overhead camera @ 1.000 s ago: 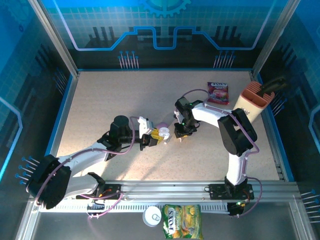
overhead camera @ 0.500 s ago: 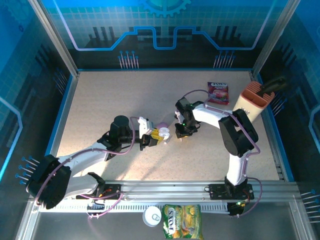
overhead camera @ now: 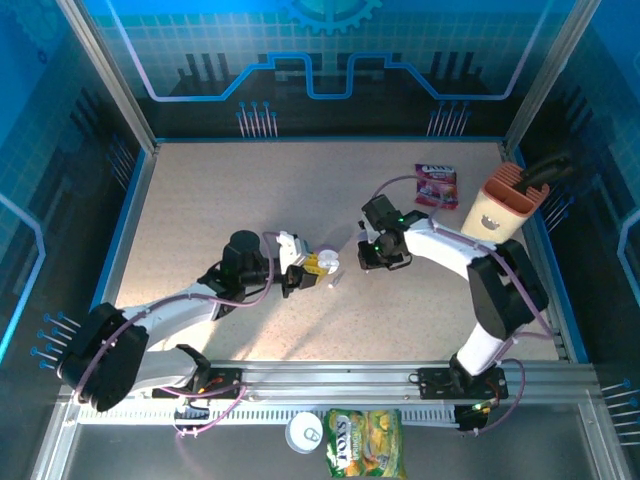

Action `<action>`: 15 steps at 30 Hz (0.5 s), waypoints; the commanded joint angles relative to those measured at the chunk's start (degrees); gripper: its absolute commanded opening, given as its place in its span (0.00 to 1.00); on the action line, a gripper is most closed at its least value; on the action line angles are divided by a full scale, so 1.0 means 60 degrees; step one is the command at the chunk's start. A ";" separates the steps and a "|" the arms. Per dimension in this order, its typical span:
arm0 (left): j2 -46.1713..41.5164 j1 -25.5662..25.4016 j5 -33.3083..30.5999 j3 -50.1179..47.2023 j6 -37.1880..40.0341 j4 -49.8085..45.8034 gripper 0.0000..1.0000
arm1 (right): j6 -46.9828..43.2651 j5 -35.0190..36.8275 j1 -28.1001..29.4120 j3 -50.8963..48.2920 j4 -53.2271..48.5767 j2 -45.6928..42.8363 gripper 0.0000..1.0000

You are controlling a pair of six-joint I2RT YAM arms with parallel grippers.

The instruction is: Insert wireless bluetooth earbuds into charging case

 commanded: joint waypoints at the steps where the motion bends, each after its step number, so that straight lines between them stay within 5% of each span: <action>1: 0.0256 -0.0050 -0.0140 -0.0030 -0.0239 0.0766 0.18 | 0.0068 0.0366 -0.0082 -0.0435 0.1046 -0.1061 0.19; 15: 0.0913 -0.0057 -0.0272 0.0598 -0.0391 0.0884 0.17 | -0.1261 0.0597 0.0487 -0.2480 0.4213 -0.4935 0.17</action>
